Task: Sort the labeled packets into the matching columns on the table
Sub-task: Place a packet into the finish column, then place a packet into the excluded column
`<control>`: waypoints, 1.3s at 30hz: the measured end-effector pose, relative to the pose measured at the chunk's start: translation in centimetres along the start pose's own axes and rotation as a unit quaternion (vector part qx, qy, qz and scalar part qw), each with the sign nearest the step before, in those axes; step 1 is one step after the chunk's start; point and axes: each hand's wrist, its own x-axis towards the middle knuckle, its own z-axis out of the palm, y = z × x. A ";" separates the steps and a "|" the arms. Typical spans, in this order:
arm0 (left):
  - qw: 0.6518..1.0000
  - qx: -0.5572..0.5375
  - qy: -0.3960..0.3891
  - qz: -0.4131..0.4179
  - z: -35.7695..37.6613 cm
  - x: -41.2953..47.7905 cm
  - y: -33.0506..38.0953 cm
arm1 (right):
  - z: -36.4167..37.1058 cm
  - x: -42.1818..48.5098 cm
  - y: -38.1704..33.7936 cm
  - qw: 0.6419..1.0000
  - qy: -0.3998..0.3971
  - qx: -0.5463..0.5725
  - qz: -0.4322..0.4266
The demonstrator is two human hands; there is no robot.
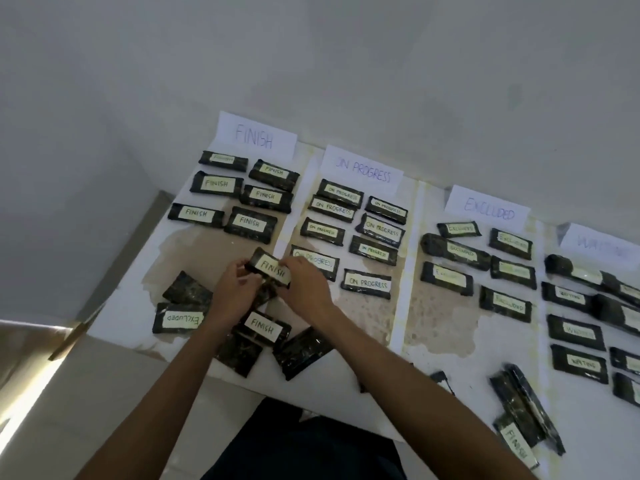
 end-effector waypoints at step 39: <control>0.844 0.269 0.066 0.460 -0.2 -0.2 -4.7 | -2.0 -3.9 1.4 0.849 -0.158 0.483 0.146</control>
